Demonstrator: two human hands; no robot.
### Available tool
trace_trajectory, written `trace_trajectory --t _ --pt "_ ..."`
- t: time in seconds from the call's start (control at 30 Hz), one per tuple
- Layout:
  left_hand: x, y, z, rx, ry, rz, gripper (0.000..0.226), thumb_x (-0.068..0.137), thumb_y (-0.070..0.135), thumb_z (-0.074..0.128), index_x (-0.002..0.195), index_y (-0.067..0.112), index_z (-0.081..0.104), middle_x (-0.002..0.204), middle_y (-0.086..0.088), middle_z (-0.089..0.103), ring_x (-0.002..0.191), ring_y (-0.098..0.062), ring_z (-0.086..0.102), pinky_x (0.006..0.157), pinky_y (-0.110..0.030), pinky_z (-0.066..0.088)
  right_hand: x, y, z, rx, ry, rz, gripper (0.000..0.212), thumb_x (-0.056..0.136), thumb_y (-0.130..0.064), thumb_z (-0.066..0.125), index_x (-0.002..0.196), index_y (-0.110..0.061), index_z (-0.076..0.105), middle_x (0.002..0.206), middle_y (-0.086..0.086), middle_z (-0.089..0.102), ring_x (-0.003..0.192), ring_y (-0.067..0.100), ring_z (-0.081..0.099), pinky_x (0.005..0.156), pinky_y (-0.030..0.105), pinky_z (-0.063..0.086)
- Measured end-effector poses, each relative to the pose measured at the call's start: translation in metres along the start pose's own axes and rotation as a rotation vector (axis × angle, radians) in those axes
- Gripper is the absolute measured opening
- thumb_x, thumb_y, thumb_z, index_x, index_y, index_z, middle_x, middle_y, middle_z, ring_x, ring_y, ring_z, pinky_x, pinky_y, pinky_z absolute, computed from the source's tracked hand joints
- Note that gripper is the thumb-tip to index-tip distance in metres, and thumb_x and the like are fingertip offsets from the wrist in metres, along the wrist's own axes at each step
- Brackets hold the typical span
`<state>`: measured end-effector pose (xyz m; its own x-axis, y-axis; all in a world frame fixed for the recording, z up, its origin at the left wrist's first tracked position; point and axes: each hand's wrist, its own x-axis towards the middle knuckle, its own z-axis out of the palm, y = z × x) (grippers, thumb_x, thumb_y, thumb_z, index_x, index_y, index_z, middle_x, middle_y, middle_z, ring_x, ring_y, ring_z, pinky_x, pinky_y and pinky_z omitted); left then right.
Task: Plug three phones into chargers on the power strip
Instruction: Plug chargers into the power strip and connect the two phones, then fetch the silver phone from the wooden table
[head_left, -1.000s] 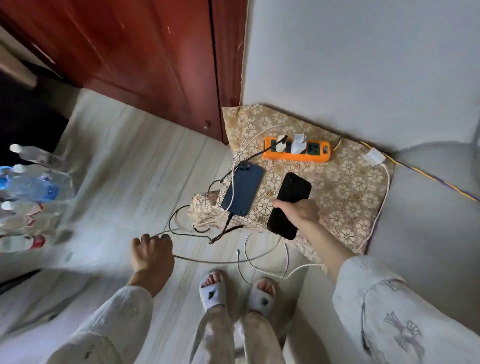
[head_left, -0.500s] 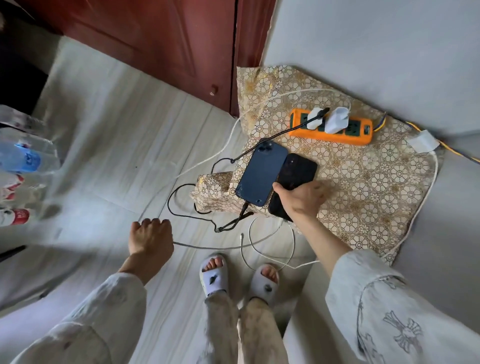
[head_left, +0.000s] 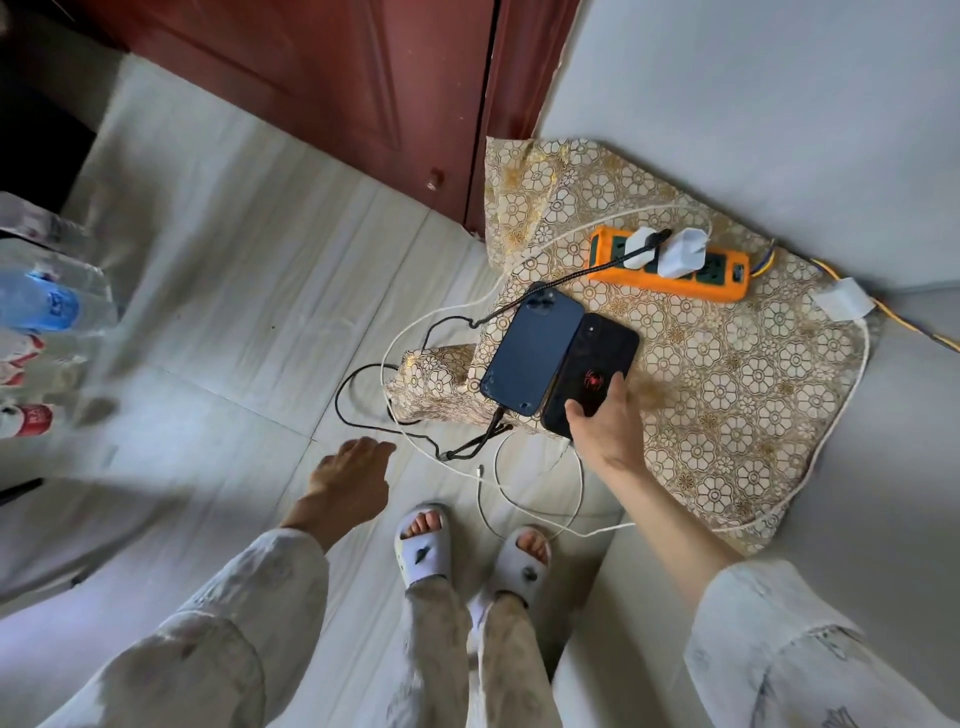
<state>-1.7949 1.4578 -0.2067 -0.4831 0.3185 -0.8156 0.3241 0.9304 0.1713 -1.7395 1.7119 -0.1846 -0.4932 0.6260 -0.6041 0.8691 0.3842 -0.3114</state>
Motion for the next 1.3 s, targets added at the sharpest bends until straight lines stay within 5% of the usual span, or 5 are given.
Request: trace_trajectory --t 0.27,0.53,0.77,1.07,1.3 --pt "-0.079 -0.004 -0.006 -0.383 0.06 -0.032 0.038 0.092 0.015 0.046 0.129 0.011 0.046 0.127 -0.015 0.057 0.116 -0.029 0.054 0.098 -0.033 0.041 -0.079 -0.014 -0.031 0.08 -0.179 -0.002 0.058 0.092 -0.029 0.05 0.142 -0.007 0.029 0.148 0.012 0.036 0.135 0.025 0.036 0.108 0.03 0.028" --pt "-0.218 0.005 -0.044 -0.549 0.381 -0.054 0.032 0.091 0.016 0.046 0.122 0.013 0.053 0.107 -0.011 0.068 0.101 -0.031 0.062 0.086 -0.03 0.043 -0.213 -0.064 -0.102 0.159 -0.311 -0.363 0.038 0.092 -0.03 0.05 0.127 -0.014 0.05 0.123 0.008 0.061 0.098 0.011 0.057 0.078 0.02 0.038" --pt "-0.37 -0.005 -0.026 -0.829 0.73 -0.177 0.027 0.092 0.015 0.049 0.117 0.013 0.058 0.104 -0.009 0.07 0.096 -0.026 0.065 0.069 -0.013 0.034 -0.32 -0.108 -0.126 0.024 -0.518 -0.703 0.035 0.092 -0.024 0.052 0.125 -0.011 0.052 0.117 0.011 0.062 0.099 0.015 0.058 0.09 0.025 0.042" --pt "-0.566 -0.1 0.033 -1.141 1.193 -0.494 0.024 0.092 0.016 0.05 0.113 0.012 0.06 0.105 -0.009 0.07 0.098 -0.022 0.065 0.093 -0.035 0.049 -0.516 -0.21 -0.051 -0.207 -0.767 -1.253 0.025 0.088 -0.019 0.058 0.112 -0.015 0.061 0.097 0.005 0.068 0.092 0.019 0.063 0.091 0.032 0.047" --pt "-0.705 -0.189 0.132 -1.278 1.495 -0.74 0.023 0.092 0.013 0.05 0.112 0.012 0.061 0.104 -0.005 0.069 0.094 -0.017 0.064 0.079 -0.015 0.044 -0.716 -0.236 0.061 -0.384 -0.957 -1.622 0.026 0.089 -0.023 0.057 0.113 -0.017 0.061 0.101 0.003 0.068 0.093 0.016 0.063 0.087 0.026 0.048"
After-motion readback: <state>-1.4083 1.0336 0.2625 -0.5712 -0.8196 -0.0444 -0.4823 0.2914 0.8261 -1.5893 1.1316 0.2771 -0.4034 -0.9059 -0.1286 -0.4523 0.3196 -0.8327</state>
